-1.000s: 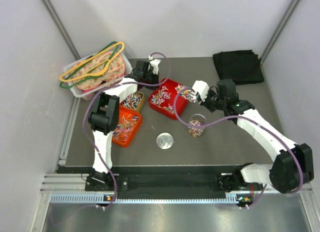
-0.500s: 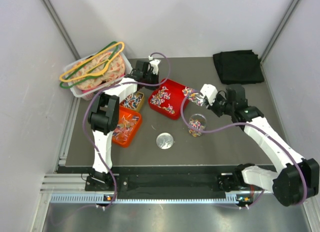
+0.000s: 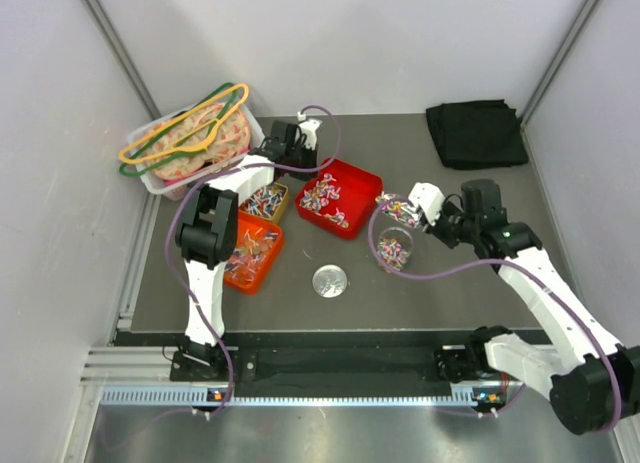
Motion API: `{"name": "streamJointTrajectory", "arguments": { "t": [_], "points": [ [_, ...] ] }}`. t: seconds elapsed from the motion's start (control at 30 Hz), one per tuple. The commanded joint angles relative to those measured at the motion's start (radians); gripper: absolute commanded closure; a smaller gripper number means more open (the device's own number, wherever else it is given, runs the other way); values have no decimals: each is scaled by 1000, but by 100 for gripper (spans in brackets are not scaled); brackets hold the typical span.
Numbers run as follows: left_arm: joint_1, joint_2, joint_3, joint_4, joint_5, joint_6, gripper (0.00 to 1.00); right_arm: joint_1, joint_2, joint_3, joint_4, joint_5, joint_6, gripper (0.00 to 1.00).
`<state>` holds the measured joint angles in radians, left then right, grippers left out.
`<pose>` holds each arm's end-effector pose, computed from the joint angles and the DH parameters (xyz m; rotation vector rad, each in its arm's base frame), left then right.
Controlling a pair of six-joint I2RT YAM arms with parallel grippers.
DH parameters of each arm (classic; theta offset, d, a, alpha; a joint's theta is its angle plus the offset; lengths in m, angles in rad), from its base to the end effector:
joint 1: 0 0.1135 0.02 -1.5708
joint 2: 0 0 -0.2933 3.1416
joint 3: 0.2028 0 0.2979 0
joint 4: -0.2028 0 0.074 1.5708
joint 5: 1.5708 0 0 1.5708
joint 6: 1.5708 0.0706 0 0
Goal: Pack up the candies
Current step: Place the fake candies in the packing bottle.
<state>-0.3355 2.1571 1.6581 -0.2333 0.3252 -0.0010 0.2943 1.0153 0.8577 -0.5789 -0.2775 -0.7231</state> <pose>0.5327 -0.2096 0.1767 0.5514 2.2508 -0.5463 0.2509 0.0963 0.2808 -1.2286 1.9147 0.0957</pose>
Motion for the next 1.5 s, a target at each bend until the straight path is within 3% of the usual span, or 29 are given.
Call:
{"name": "streamJointTrajectory", "arguments": {
  "t": [0.0, 0.73, 1.47],
  "points": [
    [12, -92, 17, 0, 38, -5, 100, -26, -69, 9, -61, 1, -29, 100],
    [29, -97, 9, -3, 41, 18, 100, -26, -175, 63, -426, 81, -174, 100],
    [47, -97, -4, 12, 35, 15, 100, 43, -57, 188, -527, 212, -262, 100]
  ]
}}
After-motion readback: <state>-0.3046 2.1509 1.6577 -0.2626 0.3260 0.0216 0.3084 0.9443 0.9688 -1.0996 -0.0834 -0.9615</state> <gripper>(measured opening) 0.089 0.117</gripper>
